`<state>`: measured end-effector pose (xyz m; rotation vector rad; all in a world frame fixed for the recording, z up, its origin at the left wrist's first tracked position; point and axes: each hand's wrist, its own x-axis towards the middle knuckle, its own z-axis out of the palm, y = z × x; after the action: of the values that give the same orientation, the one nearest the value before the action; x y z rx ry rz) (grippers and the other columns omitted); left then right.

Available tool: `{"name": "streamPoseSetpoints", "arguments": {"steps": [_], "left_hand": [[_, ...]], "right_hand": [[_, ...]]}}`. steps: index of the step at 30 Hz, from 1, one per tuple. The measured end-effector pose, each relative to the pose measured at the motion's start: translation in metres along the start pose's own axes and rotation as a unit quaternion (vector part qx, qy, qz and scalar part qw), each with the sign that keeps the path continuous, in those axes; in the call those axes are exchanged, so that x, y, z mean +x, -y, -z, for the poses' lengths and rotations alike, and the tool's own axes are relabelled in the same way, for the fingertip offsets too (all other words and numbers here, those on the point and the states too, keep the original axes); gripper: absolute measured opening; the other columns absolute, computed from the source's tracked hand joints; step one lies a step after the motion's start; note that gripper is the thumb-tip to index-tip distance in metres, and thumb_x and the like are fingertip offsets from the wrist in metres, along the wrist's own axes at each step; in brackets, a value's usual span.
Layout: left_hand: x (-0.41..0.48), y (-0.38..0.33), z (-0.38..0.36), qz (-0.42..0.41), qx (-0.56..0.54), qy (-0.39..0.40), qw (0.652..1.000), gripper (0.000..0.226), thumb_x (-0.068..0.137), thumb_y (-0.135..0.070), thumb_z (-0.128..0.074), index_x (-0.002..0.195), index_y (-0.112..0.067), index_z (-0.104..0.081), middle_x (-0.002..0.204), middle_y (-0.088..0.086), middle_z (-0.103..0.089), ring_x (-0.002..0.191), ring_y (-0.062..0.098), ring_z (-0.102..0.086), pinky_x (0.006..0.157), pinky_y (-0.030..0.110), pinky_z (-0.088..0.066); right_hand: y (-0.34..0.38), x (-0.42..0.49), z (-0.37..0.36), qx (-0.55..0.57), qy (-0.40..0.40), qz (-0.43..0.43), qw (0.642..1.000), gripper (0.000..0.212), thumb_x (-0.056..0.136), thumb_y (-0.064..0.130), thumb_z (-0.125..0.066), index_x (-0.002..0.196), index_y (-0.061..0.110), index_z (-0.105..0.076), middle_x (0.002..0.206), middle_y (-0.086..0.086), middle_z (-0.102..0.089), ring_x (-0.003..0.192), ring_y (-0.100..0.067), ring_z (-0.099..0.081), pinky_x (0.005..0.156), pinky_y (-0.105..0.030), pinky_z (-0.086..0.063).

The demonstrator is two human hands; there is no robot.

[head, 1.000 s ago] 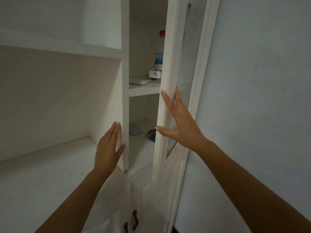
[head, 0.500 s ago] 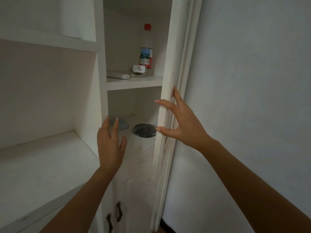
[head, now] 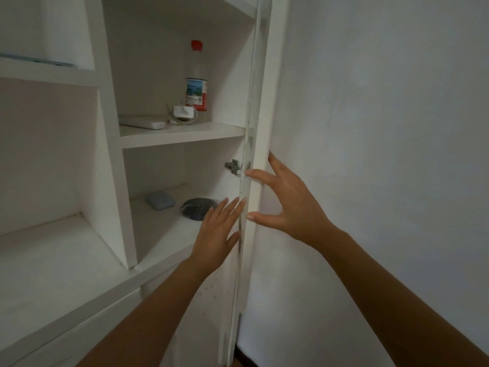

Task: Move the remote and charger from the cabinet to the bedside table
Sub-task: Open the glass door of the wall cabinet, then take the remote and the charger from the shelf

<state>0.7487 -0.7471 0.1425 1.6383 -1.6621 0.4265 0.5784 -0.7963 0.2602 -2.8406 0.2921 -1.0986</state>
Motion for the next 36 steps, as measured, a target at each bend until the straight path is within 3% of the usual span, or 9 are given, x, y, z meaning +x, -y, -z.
{"name": "streamPoseSetpoints", "arguments": {"steps": [3, 5, 8, 12, 16, 18, 25, 29, 36], "left_hand": [[0.004, -0.008, -0.008, -0.006, -0.019, 0.016, 1.0, 0.063, 0.085, -0.042, -0.03, 0.14, -0.032, -0.001, 0.149, -0.002, -0.02, 0.138, 0.018, -0.012, 0.112, 0.045, -0.014], [0.009, -0.014, -0.017, -0.013, -0.017, 0.032, 0.999, 0.064, 0.087, -0.041, -0.033, 0.141, -0.032, 0.001, 0.152, -0.002, -0.019, 0.14, 0.016, -0.009, 0.114, 0.044, -0.013], [0.018, -0.023, -0.027, -0.014, -0.015, 0.049, 0.999, 0.067, 0.091, -0.03, -0.047, 0.139, -0.032, 0.0, 0.154, -0.001, -0.017, 0.142, 0.017, -0.008, 0.115, 0.042, -0.009], [0.029, -0.035, -0.038, -0.021, -0.016, 0.058, 0.998, 0.071, 0.092, -0.022, -0.049, 0.137, -0.031, 0.005, 0.155, 0.001, -0.014, 0.142, 0.019, -0.008, 0.114, 0.037, -0.005], [0.042, -0.047, -0.05, -0.034, -0.016, 0.071, 0.997, 0.073, 0.091, -0.025, -0.05, 0.136, -0.033, 0.007, 0.155, 0.0, -0.013, 0.142, 0.019, -0.008, 0.115, 0.041, -0.009], [0.049, -0.053, -0.057, -0.038, -0.014, 0.078, 0.996, 0.073, 0.091, -0.025, -0.051, 0.138, -0.032, 0.005, 0.155, 0.001, -0.012, 0.143, 0.019, -0.007, 0.114, 0.041, -0.009], [0.077, -0.071, -0.085, -0.032, 0.01, 0.096, 0.995, 0.076, 0.089, -0.022, -0.055, 0.143, -0.03, -0.002, 0.156, 0.007, -0.004, 0.143, 0.022, -0.007, 0.115, 0.043, -0.011], [0.091, -0.076, -0.096, -0.033, 0.027, 0.098, 0.994, 0.077, 0.089, -0.02, -0.055, 0.143, -0.031, -0.002, 0.156, 0.009, -0.002, 0.143, 0.024, -0.006, 0.115, 0.044, -0.01], [0.113, -0.08, -0.115, -0.024, 0.04, 0.109, 0.993, 0.079, 0.088, -0.021, -0.057, 0.143, -0.032, -0.001, 0.156, 0.012, 0.0, 0.143, 0.026, -0.003, 0.114, 0.046, -0.01]], "right_hand": [[-0.008, -0.012, 0.013, -0.031, -0.01, 0.012, 0.999, 0.066, 0.075, 0.053, -0.057, 0.132, 0.039, -0.027, 0.152, -0.005, -0.019, 0.135, -0.003, -0.013, 0.107, -0.024, -0.015], [-0.016, -0.021, 0.024, -0.064, -0.022, 0.018, 0.998, 0.066, 0.076, 0.052, -0.056, 0.133, 0.037, -0.027, 0.149, 0.0, -0.016, 0.133, 0.001, -0.01, 0.106, -0.021, -0.013], [-0.027, -0.036, 0.037, -0.089, -0.038, 0.007, 0.995, 0.068, 0.074, 0.053, -0.057, 0.133, 0.035, -0.028, 0.147, 0.002, -0.013, 0.132, 0.001, -0.011, 0.105, -0.024, -0.013], [-0.038, -0.053, 0.052, -0.104, -0.049, -0.036, 0.993, 0.07, 0.074, 0.05, -0.064, 0.132, 0.036, -0.028, 0.147, 0.004, -0.013, 0.131, -0.004, -0.017, 0.102, -0.033, -0.02], [-0.049, -0.068, 0.062, -0.095, -0.057, -0.093, 0.989, 0.071, 0.074, 0.039, -0.066, 0.13, 0.045, -0.023, 0.146, 0.013, -0.007, 0.126, 0.005, -0.013, 0.099, -0.029, -0.023], [-0.056, -0.074, 0.064, -0.083, -0.068, -0.129, 0.986, 0.073, 0.075, 0.03, -0.069, 0.129, 0.044, -0.02, 0.145, 0.015, -0.01, 0.126, 0.0, -0.019, 0.097, -0.029, -0.028], [-0.091, -0.083, 0.07, -0.158, -0.107, -0.184, 0.964, 0.073, 0.077, 0.022, -0.068, 0.138, 0.018, -0.029, 0.15, -0.012, -0.028, 0.136, -0.028, -0.029, 0.106, -0.041, -0.027], [-0.112, -0.087, 0.071, -0.217, -0.109, -0.201, 0.949, 0.073, 0.08, 0.023, -0.064, 0.141, 0.015, -0.023, 0.15, -0.016, -0.024, 0.138, -0.034, -0.023, 0.106, -0.054, -0.03], [-0.147, -0.09, 0.061, -0.362, -0.089, -0.189, 0.908, 0.066, 0.086, 0.008, -0.054, 0.14, 0.0, -0.016, 0.15, -0.023, -0.012, 0.139, -0.037, -0.009, 0.109, -0.057, -0.024]]}}
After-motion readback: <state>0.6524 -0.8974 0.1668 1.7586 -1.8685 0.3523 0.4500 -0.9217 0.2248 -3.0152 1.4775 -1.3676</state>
